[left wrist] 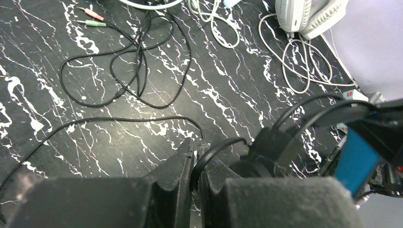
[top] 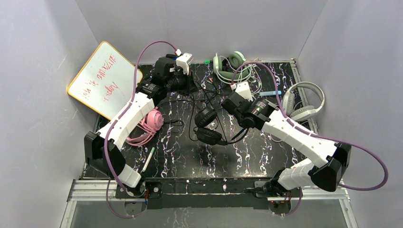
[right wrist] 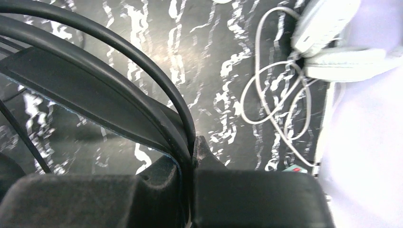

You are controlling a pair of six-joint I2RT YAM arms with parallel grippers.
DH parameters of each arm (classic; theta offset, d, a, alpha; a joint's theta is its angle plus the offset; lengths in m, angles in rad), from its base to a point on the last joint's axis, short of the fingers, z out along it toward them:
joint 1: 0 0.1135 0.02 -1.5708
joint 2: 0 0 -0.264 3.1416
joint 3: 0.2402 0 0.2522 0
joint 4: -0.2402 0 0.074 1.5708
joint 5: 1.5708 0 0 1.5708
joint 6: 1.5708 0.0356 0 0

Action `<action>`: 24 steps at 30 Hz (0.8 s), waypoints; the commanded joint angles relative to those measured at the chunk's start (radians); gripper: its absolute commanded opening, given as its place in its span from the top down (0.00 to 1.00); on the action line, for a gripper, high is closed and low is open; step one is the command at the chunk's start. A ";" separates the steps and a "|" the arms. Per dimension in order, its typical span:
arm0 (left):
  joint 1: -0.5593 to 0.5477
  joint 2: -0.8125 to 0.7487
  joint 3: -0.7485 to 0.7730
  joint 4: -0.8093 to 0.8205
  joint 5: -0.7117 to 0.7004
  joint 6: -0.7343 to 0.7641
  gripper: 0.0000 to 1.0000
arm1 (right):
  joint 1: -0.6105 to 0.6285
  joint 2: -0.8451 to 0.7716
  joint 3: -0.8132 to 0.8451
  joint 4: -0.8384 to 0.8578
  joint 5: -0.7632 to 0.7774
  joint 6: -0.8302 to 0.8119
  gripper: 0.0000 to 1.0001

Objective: Wrap the headphones
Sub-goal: Wrap the headphones cable around the headphones.

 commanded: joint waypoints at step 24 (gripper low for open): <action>-0.150 -0.166 -0.248 0.245 0.211 -0.446 0.95 | -0.162 0.238 0.134 0.234 -0.087 0.239 0.99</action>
